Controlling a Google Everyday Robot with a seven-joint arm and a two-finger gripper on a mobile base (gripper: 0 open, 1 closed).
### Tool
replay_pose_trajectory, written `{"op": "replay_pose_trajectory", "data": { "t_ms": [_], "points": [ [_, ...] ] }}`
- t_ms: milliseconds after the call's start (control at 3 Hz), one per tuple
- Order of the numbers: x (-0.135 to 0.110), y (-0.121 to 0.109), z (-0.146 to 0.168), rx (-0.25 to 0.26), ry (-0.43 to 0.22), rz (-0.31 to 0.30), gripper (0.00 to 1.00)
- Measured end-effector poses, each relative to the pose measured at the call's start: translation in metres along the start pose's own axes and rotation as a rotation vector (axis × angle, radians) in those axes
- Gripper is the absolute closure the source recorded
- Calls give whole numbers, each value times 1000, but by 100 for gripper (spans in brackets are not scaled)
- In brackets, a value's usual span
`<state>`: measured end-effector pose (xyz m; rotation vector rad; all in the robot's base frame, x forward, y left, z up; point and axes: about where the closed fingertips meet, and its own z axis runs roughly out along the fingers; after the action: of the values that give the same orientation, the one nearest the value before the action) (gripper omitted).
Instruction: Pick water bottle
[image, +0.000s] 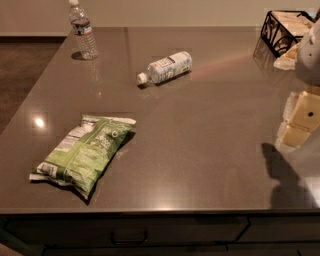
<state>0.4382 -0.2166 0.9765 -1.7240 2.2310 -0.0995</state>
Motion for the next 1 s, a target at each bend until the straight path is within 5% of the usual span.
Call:
{"op": "replay_pose_trajectory", "data": {
  "t_ms": [333,1000],
  "points": [
    [0,0,0,0,0,0,0],
    [-34,-49,13,49,-94,100,0]
  ]
}}
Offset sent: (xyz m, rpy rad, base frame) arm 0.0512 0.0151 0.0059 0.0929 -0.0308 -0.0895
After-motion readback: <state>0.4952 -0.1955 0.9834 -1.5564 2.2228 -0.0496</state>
